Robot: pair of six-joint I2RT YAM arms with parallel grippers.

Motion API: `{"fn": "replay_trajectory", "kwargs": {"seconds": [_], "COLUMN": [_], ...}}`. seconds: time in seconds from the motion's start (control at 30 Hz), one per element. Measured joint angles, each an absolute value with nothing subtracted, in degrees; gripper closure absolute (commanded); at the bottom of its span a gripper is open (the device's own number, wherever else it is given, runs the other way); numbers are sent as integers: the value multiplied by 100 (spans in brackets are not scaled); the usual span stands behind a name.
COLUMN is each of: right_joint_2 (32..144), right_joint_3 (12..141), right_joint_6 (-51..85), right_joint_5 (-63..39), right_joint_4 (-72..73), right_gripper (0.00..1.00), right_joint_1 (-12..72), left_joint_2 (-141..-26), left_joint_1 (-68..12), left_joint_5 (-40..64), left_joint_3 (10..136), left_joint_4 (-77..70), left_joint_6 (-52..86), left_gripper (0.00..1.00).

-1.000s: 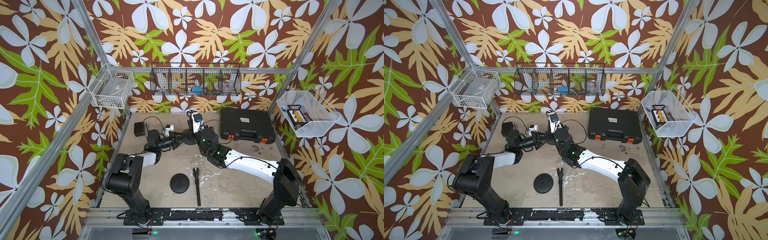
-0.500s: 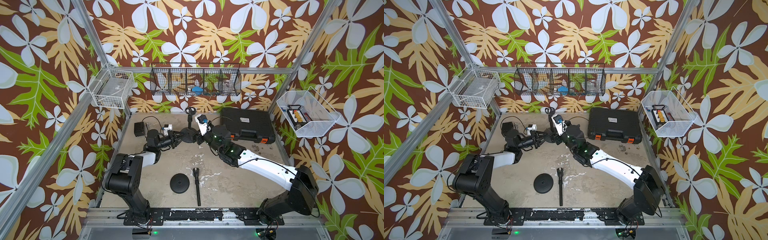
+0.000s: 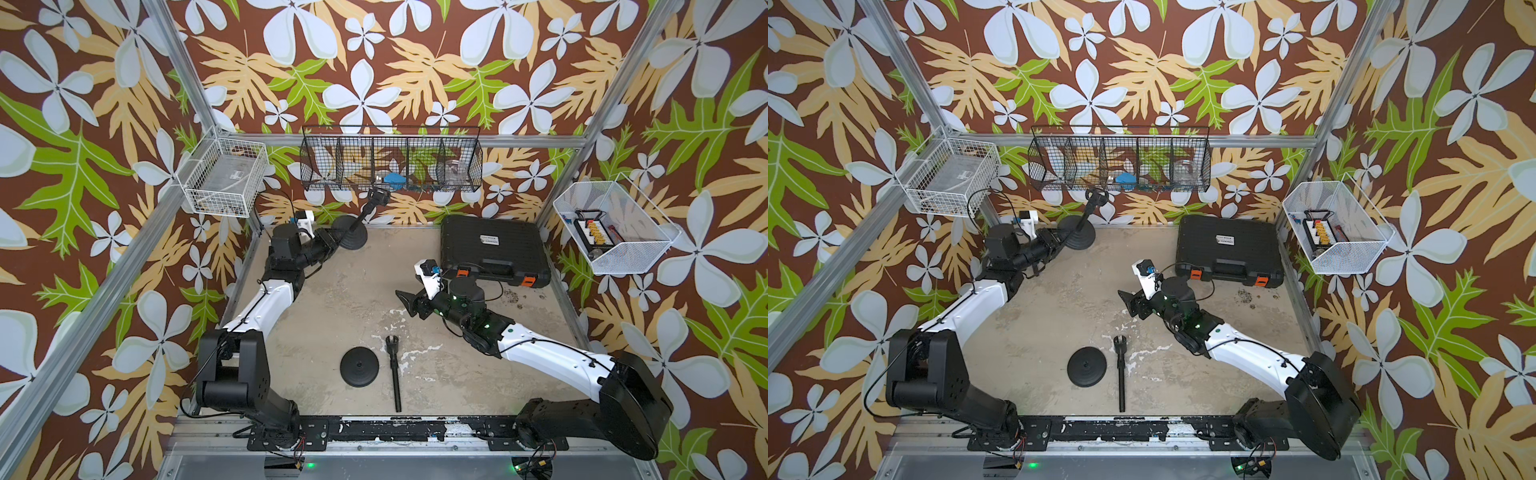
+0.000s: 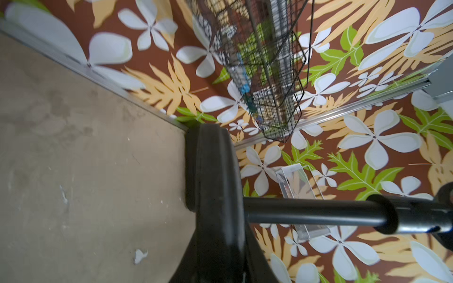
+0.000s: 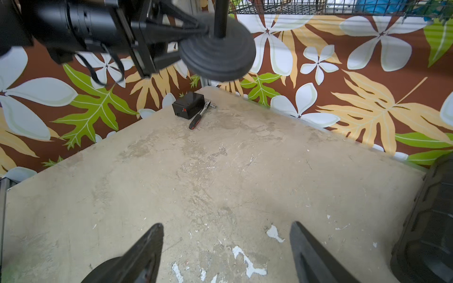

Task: Assemble a microphone stand
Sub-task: Place the microphone stand at the center of the board.

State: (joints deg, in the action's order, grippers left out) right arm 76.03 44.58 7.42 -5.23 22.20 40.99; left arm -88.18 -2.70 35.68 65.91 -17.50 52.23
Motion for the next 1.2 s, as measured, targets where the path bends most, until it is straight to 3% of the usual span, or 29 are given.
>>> {"fn": "replay_trajectory", "kwargs": {"seconds": [0.23,0.5,0.73,0.97,1.2], "right_joint_2": [7509,7476,7378,7297,7417], "right_joint_3": [4351,4335,4073,3734,3485], "right_joint_6": [871,871,873,897,967], "right_joint_5": [-410,-419,-454,-617,-902], "right_joint_4": [2224,2228,2235,2445,2661], "right_gripper": [19,19,19,19,19], "right_joint_1": [4025,4012,3944,3741,3507], "left_joint_2": [-8464,-8479,-9288,-9968,-10801], "left_joint_1": [-526,-600,-351,-110,86], "left_joint_5": [2209,1597,2414,3299,3778], "left_joint_3": [7662,7830,8016,7085,6932], "left_joint_4": [-373,123,139,-676,-1339], "left_joint_6": [3695,3006,3610,4648,5052], "left_gripper": [100,100,100,100,100]}}
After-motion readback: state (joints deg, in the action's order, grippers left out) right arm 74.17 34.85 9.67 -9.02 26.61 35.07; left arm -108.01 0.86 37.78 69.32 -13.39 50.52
